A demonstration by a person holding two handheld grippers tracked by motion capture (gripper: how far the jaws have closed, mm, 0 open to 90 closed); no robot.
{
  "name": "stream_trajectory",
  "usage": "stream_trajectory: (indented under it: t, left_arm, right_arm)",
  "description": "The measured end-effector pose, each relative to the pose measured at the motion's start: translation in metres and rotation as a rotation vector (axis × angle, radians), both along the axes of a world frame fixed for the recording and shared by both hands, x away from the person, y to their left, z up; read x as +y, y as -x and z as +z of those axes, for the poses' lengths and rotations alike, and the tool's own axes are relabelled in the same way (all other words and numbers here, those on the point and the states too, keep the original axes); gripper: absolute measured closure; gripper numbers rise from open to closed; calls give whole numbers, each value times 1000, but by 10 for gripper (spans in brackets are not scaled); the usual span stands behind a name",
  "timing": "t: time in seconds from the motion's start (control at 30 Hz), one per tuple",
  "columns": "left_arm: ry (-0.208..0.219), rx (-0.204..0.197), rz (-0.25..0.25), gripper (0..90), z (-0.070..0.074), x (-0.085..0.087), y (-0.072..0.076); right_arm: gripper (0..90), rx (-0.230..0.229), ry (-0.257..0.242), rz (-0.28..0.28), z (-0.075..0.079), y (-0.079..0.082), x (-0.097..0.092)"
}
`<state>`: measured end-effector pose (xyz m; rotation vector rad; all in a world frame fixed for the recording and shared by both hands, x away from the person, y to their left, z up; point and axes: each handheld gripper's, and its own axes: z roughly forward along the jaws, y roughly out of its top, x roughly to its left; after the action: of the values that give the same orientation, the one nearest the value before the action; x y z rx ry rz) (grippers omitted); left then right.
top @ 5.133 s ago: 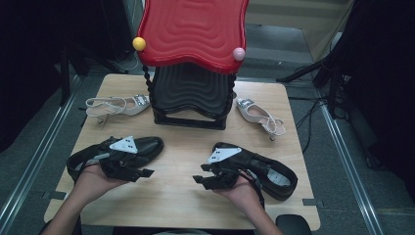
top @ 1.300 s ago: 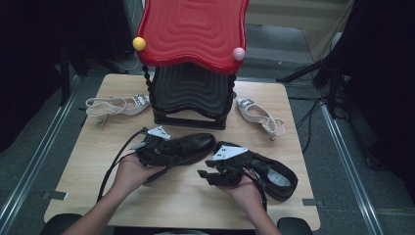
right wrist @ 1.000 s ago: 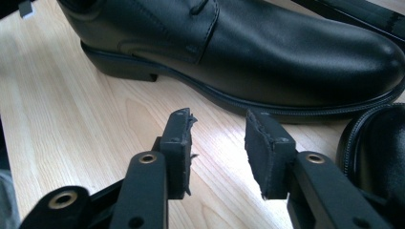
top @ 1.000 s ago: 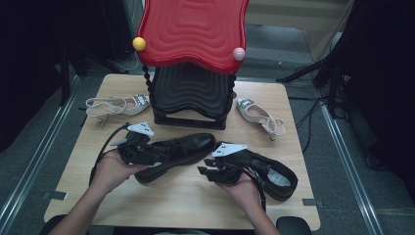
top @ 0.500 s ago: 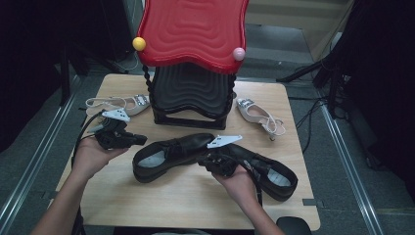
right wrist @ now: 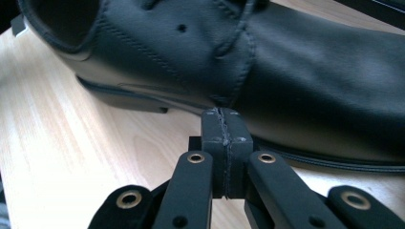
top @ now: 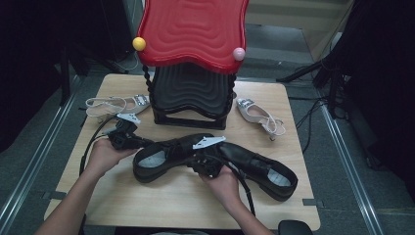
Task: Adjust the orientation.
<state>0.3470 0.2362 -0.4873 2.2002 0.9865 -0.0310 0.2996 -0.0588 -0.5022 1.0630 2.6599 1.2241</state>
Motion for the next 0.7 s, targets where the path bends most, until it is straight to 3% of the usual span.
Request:
stream_trajectory:
  t: [0.1,0.27,0.47,0.7]
  left_arm:
    - [3,1,-1,890,-1,0,0]
    - [38,12,10,897,-3,0,2]
    - [55,25,-9,896,-8,-16,9]
    - [59,-23,21,900,-9,-42,16]
  right_arm:
    - [900,19,-13,3,-1,-5,-1]
    - [900,12,3,8,1,-6,0]
    - [900,1,5,-58,2,-12,-10]
    - [900,7,4,-145,2,-23,-21]
